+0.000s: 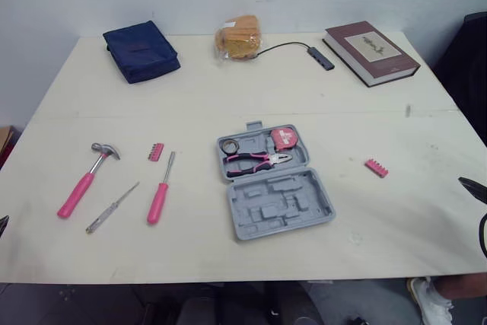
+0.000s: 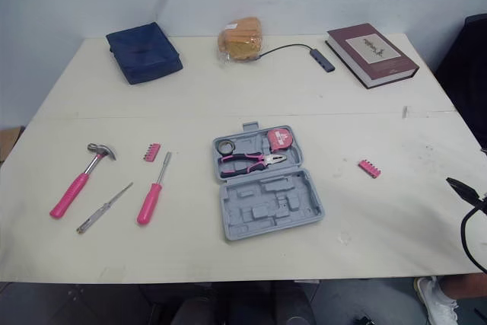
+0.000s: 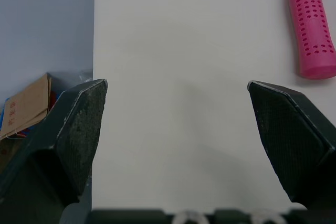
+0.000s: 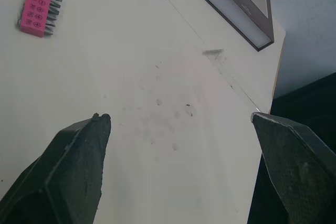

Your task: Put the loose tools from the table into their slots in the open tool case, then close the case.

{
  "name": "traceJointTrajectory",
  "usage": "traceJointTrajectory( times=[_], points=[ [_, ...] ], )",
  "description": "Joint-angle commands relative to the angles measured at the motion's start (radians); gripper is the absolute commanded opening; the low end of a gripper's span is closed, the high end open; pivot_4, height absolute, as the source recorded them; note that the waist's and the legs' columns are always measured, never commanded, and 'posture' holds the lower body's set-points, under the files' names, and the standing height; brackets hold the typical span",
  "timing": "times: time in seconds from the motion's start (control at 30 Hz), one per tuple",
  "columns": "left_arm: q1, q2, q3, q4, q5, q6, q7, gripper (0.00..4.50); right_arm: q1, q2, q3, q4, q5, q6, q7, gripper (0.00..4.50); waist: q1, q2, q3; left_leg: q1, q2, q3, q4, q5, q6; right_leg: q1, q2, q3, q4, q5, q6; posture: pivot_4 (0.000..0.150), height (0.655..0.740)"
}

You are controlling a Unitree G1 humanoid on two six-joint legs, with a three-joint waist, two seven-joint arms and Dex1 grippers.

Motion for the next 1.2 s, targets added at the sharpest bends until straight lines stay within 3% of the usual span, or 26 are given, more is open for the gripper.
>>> traceJointTrajectory(
  times=[0.03,0.13,0.4,0.63,0.8,0.87,0.9,0.97,1.0,1.2],
  points=[
    [-0.001,0.002,0.017,-0.034,-0.053,0.025,-0.038,4.3,0.009,0.005,-0.01,-0.061,0.036,0.031,0.01,4.5,0.0,0.0,0.0,0.0,0.0,0.0,0.0,0.0,0.0,0.0,0.0,0.0,0.0,0.0,0.0,0.15,0.74],
    [-0.018,-0.008,0.033,-0.045,-0.127,0.083,-0.106,4.3,0.008,0.017,-0.001,-0.1,0.044,0.064,0.02,4.5,0.0,0.0,0.0,0.0,0.0,0.0,0.0,0.0,0.0,0.0,0.0,0.0,0.0,0.0,0.0,0.15,0.74],
    [-0.036,-0.015,0.014,-0.086,-0.142,0.084,-0.137,4.3,0.013,0.042,0.006,-0.185,0.08,0.159,0.046,4.5,0.001,0.0,0.0,-0.001,0.001,0.0,0.002,0.0,0.0,-0.001,0.0,0.0,0.001,0.0,0.0,0.15,0.74],
    [-0.056,-0.046,-0.042,-0.252,-0.161,0.141,-0.164,4.3,0.025,0.073,0.026,-0.388,0.165,0.348,0.125,4.5,0.002,0.0,0.0,-0.001,0.001,0.0,0.002,0.0,0.0,-0.001,0.0,0.0,0.002,0.0,0.0,0.15,0.74],
    [-0.087,-0.075,-0.204,-0.557,-0.18,0.27,-0.158,4.3,0.004,0.103,0.12,-0.615,0.227,0.524,0.176,4.5,0.004,-0.001,0.0,-0.001,0.001,0.0,0.003,0.0,0.0,-0.001,0.001,0.0,0.003,0.0,0.001,0.15,0.74],
    [-0.133,-0.087,-0.294,-0.702,-0.182,0.388,-0.071,4.3,-0.023,0.111,0.167,-0.653,0.222,0.578,0.187,4.5,0.007,-0.001,0.0,-0.001,0.001,0.0,0.005,0.0,0.0,0.0,0.001,0.0,0.003,0.001,0.001,0.15,0.74],
    [-0.156,-0.093,-0.335,-0.777,-0.2,0.457,-0.032,4.08,-0.037,0.113,0.191,-0.661,0.211,0.587,0.196,4.5,0.011,-0.001,0.0,-0.002,0.001,-0.001,0.005,0.0,0.0,0.0,0.001,0.0,0.004,0.001,0.002,0.15,0.74],
    [-0.19,-0.084,-0.412,-0.88,-0.193,0.549,-0.002,3.62,-0.072,0.12,0.234,-0.668,0.198,0.631,0.203,3.98,0.018,-0.001,0.0,-0.002,0.0,-0.001,0.005,0.0,0.0,-0.001,0.001,0.0,0.003,0.001,0.002,0.15,0.74],
    [-0.214,-0.086,-0.452,-0.909,-0.182,0.581,0.014,3.13,-0.101,0.132,0.259,-0.659,0.179,0.637,0.19,3.62,0.023,-0.001,0.0,-0.003,0.0,-0.001,0.005,0.0,0.0,-0.001,0.001,0.001,0.003,0.001,0.002,0.15,0.74],
    [-0.36,-0.129,-0.658,-0.962,-0.115,0.7,0.081,0.26,-0.238,0.199,0.376,-0.581,0.076,0.634,0.161,0.34,0.024,-0.001,0.0,-0.003,0.001,0.001,0.006,0.0,0.0,-0.002,0.005,0.002,0.005,0.001,0.003,0.15,0.74]
  ],
)
